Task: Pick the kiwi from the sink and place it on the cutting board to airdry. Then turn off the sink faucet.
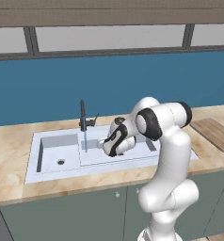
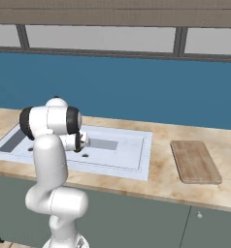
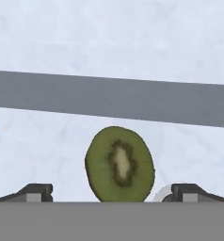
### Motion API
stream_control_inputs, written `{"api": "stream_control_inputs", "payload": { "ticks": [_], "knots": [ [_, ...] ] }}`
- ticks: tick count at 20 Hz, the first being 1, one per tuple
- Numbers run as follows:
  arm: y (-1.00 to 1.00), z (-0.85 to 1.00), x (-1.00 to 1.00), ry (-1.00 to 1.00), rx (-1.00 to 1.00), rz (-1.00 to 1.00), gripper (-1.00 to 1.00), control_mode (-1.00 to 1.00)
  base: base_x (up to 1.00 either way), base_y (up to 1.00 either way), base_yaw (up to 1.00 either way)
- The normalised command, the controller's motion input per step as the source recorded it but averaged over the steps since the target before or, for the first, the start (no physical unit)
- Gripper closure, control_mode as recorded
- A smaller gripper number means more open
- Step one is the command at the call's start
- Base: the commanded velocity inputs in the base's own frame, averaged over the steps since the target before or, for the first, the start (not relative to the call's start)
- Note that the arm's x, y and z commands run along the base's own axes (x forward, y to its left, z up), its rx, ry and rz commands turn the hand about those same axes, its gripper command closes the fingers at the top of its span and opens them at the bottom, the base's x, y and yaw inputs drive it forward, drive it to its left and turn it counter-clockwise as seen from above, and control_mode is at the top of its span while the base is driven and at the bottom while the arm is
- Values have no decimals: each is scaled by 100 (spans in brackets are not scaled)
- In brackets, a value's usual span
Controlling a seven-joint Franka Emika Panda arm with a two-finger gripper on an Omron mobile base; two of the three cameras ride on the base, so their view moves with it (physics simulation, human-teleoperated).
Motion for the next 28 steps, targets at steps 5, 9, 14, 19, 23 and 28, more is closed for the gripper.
{"api": "stream_control_inputs", "payload": {
  "ticks": [5, 9, 14, 19, 23, 28],
  "knots": [
    [0, -16, 19, 0, 0, 0, -100, -100, 0, 0, 0],
    [0, -15, 6, 0, 0, 0, -100, -100, 0, 0, 0],
    [0, -14, 5, 0, 0, 0, -100, -100, 0, 0, 0],
    [1, -12, 10, 0, 0, 0, 100, -100, 0, 0, 0],
    [1, -8, 5, 0, 0, 0, 100, -100, 0, 0, 0],
    [-6, 0, 0, 0, 3, -2, 100, -100, 0, 0, 0]
  ]
}}
